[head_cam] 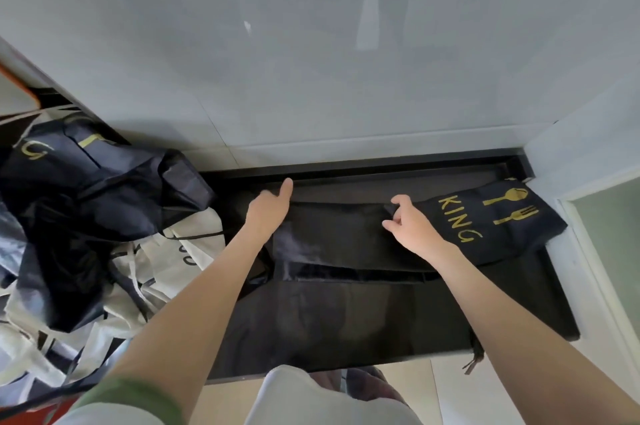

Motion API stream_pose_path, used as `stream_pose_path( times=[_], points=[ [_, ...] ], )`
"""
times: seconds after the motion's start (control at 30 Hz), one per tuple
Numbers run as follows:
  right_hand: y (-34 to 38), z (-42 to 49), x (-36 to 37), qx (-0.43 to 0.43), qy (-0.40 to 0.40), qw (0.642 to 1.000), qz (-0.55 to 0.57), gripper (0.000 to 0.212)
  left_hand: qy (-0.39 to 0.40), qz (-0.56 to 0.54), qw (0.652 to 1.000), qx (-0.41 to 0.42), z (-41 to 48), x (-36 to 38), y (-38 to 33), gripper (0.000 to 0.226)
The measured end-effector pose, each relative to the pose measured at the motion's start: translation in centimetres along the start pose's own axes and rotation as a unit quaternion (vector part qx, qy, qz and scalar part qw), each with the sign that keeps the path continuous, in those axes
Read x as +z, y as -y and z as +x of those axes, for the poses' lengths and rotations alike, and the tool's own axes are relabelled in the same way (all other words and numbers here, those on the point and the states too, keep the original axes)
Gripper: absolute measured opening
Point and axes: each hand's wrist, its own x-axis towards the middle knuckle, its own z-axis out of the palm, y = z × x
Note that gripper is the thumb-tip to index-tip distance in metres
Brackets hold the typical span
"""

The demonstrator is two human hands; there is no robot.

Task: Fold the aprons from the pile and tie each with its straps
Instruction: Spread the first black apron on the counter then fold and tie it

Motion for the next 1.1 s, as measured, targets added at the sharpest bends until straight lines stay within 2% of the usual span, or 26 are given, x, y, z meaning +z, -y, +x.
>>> stream_pose_path(
  times=[0.07,0.13,0.2,0.27,0.33,0.43,0.53,0.6,0.67,0.73,0.8,0.93,1.1],
  points=[
    [0.1,-0.2,0.8,-0.033,0.024,0.999,-0.014,0.063,0.039,0.053,0.998,0.0,0.1,0.9,0.4,0.051],
    [0.2,-0.5,1.5,-0.052,0.029,0.998,-0.023,0.068,0.048,0.115,0.992,0.008,0.2,1.3,1.0,0.037],
    [-0.2,-0.5,1.8,-0.056,0.036,0.997,-0.043,0.07,0.061,0.157,0.986,-0.007,0.2,1.5,1.2,0.015],
    [-0.7,-0.2,2.1,-0.051,0.051,0.995,-0.066,0.075,0.057,0.176,0.983,-0.014,-0.1,1.3,1.3,0.056],
    [-0.8,0.0,2.1,-0.044,0.063,0.995,-0.069,0.079,0.04,0.2,0.979,0.002,-0.4,1.0,1.3,0.075],
    [-0.7,-0.1,1.9,-0.046,0.079,0.99,-0.103,0.089,0.071,0.197,0.978,-0.023,-0.1,0.6,1.7,0.07],
    [-0.5,-0.9,2.2,-0.084,0.068,0.969,-0.221,0.097,0.125,0.184,0.975,-0.03,0.2,0.4,2.3,0.06],
    [-0.7,-1.5,2.7,-0.121,0.049,0.951,-0.282,0.093,0.132,0.097,0.986,-0.016,0.4,0.4,2.7,0.048],
    [-1.2,-2.0,3.4,-0.149,0.029,0.931,-0.331,0.088,0.09,-0.051,0.995,-0.007,0.2,0.3,2.9,0.037],
    [-1.8,-2.3,4.3,-0.156,0.016,0.917,-0.366,0.082,-0.002,-0.122,0.992,0.037,-0.6,-0.2,2.8,0.027],
    [-2.4,-2.4,5.3,-0.151,0.01,0.915,-0.373,0.076,-0.07,-0.129,0.986,0.081,-1.4,-0.8,2.5,0.03],
    [-2.0,-2.1,6.1,-0.129,0.017,0.924,-0.36,0.066,-0.063,-0.155,0.985,0.051,-1.9,-1.5,2.0,0.036],
    [-1.5,-2.0,6.2,-0.092,0.041,0.931,-0.351,0.065,-0.129,-0.178,0.972,0.088,-2.3,-1.8,2.7,0.037]
  ],
)
